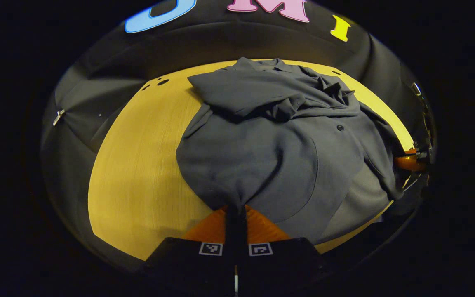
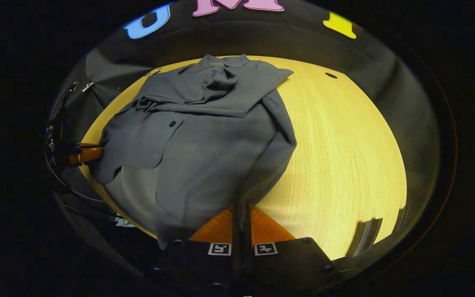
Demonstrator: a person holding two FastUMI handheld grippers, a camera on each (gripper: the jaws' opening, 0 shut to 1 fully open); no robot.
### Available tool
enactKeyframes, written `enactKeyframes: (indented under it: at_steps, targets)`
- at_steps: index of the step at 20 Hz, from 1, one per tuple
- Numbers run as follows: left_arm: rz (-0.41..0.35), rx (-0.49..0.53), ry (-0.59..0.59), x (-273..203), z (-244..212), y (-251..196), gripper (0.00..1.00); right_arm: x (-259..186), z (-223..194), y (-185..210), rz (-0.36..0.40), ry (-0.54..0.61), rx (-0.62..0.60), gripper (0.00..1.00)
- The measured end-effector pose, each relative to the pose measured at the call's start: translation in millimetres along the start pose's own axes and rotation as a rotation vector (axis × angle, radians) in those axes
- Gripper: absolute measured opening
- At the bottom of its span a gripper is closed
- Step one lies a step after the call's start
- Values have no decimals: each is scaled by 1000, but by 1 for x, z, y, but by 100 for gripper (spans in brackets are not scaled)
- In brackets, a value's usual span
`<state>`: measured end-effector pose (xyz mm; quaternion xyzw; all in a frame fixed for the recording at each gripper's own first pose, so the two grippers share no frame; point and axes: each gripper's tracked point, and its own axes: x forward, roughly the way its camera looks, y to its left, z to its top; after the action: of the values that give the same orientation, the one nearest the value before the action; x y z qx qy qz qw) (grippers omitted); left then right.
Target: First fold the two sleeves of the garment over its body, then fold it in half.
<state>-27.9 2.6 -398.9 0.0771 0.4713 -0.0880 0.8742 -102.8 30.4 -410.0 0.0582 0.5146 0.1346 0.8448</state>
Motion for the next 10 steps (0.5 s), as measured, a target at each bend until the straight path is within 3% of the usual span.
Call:
enactKeyframes:
  at_steps: [5, 7, 10]
  targets:
    - [-40, -79, -29, -28, 15, 1, 5, -24, 9, -3, 28, -49, 70, 5]
    - [-56, -88, -20, -46, 6, 2, 9, -40, 8, -2, 40, -59, 87, 5]
    - [-91, -103, -19, -76, 2, -5, 5, -64, 15, -5, 53, -72, 104, 5]
